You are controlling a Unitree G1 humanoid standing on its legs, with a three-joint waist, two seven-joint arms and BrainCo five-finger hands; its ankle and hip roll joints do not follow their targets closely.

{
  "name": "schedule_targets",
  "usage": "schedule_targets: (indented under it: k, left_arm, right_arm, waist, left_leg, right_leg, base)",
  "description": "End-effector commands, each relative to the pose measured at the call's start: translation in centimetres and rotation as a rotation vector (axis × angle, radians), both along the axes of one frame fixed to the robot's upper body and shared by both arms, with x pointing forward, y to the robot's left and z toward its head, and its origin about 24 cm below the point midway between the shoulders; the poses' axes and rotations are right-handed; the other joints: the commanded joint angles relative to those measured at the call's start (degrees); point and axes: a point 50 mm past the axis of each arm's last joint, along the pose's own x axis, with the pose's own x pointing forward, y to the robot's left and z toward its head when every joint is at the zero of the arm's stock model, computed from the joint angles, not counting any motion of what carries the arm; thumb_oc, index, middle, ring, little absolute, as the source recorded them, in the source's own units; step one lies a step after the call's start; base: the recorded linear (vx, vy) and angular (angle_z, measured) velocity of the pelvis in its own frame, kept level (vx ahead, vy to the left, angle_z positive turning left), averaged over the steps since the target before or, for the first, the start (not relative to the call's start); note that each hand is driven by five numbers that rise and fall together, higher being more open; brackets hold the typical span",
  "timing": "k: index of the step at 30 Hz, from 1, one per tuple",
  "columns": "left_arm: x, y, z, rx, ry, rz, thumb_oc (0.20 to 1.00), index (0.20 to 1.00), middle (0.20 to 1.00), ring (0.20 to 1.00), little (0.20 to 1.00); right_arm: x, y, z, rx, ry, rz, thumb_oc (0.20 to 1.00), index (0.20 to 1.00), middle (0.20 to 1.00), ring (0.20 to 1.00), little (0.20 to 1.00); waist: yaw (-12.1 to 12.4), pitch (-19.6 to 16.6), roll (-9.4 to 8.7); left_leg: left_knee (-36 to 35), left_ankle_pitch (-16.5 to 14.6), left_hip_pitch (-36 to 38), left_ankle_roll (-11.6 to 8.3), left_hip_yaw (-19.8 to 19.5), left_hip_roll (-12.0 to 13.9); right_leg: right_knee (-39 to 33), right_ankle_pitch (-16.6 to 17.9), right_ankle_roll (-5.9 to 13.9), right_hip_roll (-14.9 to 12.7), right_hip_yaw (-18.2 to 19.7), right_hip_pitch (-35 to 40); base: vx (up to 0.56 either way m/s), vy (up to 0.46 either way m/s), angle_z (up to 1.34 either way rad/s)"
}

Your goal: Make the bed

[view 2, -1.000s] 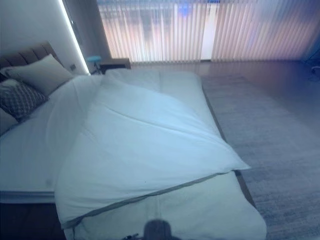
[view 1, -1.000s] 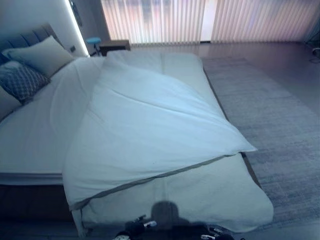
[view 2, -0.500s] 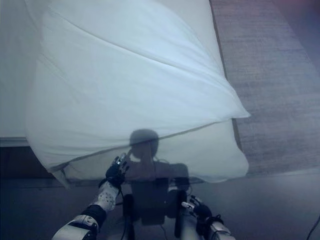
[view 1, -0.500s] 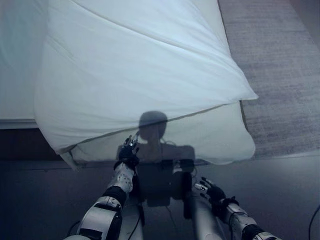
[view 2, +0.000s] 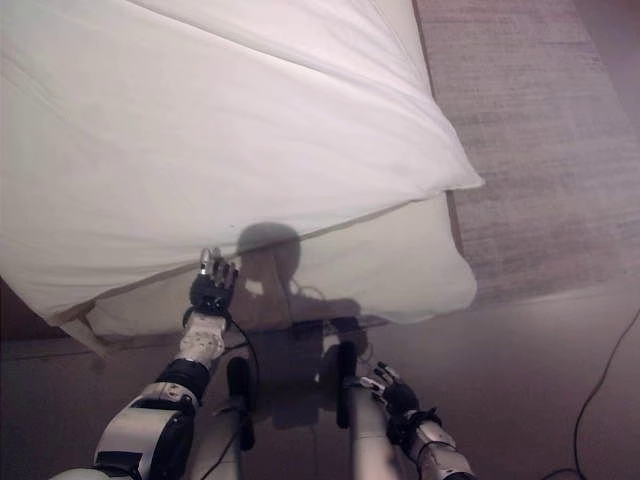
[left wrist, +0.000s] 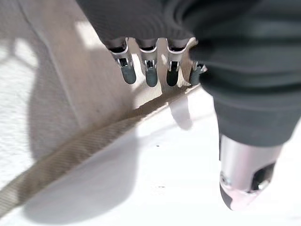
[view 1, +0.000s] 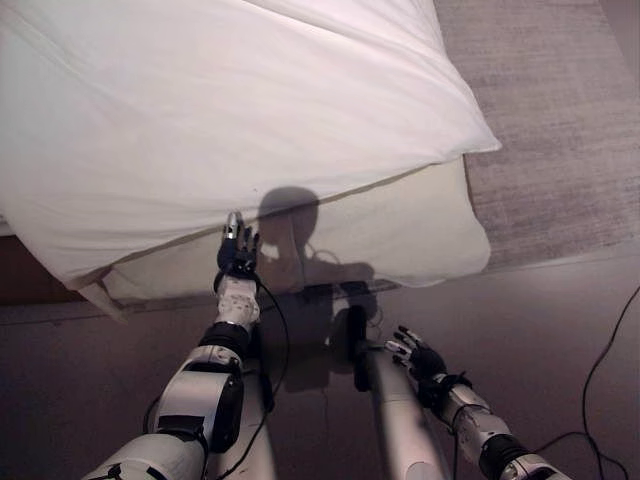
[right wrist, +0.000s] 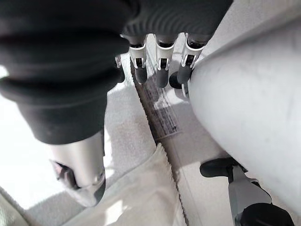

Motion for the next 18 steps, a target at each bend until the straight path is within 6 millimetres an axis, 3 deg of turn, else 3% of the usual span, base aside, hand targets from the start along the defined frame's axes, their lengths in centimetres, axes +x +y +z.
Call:
schedule_targets:
  k: [1, 8, 17, 18]
  left_arm:
    - [0.7, 0.2, 1.1, -0.007, -0.001, 0.033, 1.0, 1.0, 1.0, 1.0, 1.0]
    - [2.0, 1.3, 5.2, 0.023, -0.08, 0.078, 1.0, 1.0, 1.0, 1.0, 1.0]
    - [2.6, 1.4, 7.7, 0.042, -0.132, 0.092, 1.0, 1.0, 1.0, 1.0, 1.0]
    - [2.7, 1.8, 8.4, 0.041, -0.142, 0.112, 0.853, 0.853, 0.853, 0.853, 0.853]
  right_arm:
    - [-1.5, -0.5, -0.6, 0.001, 0.01, -0.017, 1.0, 1.0, 1.0, 1.0, 1.0]
    - [-1.7, -1.0, -0.8, -0.02, 0.023, -0.03, 1.0, 1.0, 1.0, 1.0, 1.0]
    - [-1.6, -0.7, -0.7, -0.017, 0.019, -0.024, 1.0, 1.0, 1.0, 1.0, 1.0]
    - [-1.4, -0.5, -0.6, -0.017, 0.012, -0.017, 1.0, 1.0, 1.0, 1.0, 1.0]
  waist:
    - [-0.9, -5.0, 0.44]
    - [-1.9, -5.9, 0.77]
    - [-2.1, -5.6, 0.97]
    - [-2.1, -5.5, 0.96]
  left_leg:
    - [1.8, -0.3, -4.0, 0.94, 0.0, -1.3]
    - [1.8, -0.5, -4.5, 0.82, 0.4, -1.3]
    - [1.4, -0.7, -3.6, 0.93, 0.9, -1.6]
    - [1.6, -0.9, -3.8, 1.18, 1.0, -1.7]
  right_leg:
    - [-0.9, 0.0, 2.03, 0.9, -0.6, -2.1]
    - [-1.9, 0.4, 2.21, 1.1, 0.3, -2.3]
    - [-2.8, 0.7, 2.41, 1.0, 1.0, -1.7]
    - [-2.7, 1.0, 2.49, 1.0, 1.3, -1.9]
  base:
    - [0.04, -0.002, -0.06]
    - [0.04, 0.007, -0.03]
    - [0.01, 0.009, -0.01]
    - [0.0, 0.033, -0.02]
